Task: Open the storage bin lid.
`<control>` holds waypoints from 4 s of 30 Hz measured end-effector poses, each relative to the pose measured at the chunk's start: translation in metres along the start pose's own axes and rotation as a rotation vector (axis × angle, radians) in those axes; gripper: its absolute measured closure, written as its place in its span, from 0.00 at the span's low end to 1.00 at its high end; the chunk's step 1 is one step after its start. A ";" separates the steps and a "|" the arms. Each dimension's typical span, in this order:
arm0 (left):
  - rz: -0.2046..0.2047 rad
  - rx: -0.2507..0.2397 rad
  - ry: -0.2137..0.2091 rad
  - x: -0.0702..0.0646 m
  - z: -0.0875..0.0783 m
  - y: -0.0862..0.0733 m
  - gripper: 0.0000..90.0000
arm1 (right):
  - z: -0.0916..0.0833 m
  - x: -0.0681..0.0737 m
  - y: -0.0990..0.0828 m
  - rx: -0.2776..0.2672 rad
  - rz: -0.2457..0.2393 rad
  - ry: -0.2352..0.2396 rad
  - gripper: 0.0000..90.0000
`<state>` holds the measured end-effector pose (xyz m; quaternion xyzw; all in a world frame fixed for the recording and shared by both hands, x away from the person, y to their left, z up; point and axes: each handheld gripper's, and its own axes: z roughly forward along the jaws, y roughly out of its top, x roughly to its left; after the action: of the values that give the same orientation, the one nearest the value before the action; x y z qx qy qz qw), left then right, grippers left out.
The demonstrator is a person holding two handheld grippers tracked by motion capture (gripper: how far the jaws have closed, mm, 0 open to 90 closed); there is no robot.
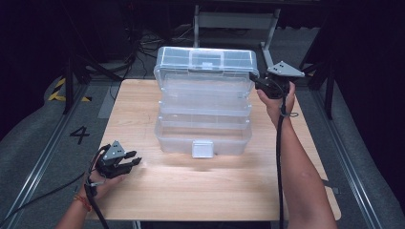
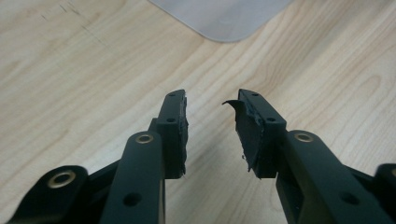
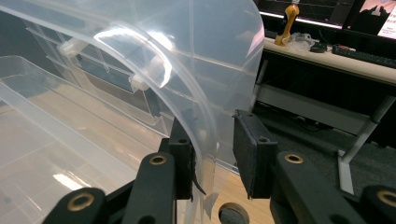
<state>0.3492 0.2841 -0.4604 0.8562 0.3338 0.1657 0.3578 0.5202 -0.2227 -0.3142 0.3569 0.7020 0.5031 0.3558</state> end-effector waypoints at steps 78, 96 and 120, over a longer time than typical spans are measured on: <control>-0.042 0.061 -0.039 -0.012 0.018 -0.011 0.19 | 0.047 -0.043 0.021 0.043 0.080 0.060 0.93; -0.041 0.057 -0.037 -0.012 0.018 -0.011 0.19 | 0.060 -0.050 0.026 0.088 0.088 0.065 0.92; -0.062 0.055 -0.032 -0.014 0.018 -0.011 0.19 | 0.084 -0.059 0.026 0.143 0.125 0.056 0.91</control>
<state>0.3434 0.2716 -0.4816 0.8575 0.3588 0.1317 0.3445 0.6252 -0.2295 -0.3009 0.4104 0.7223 0.4825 0.2775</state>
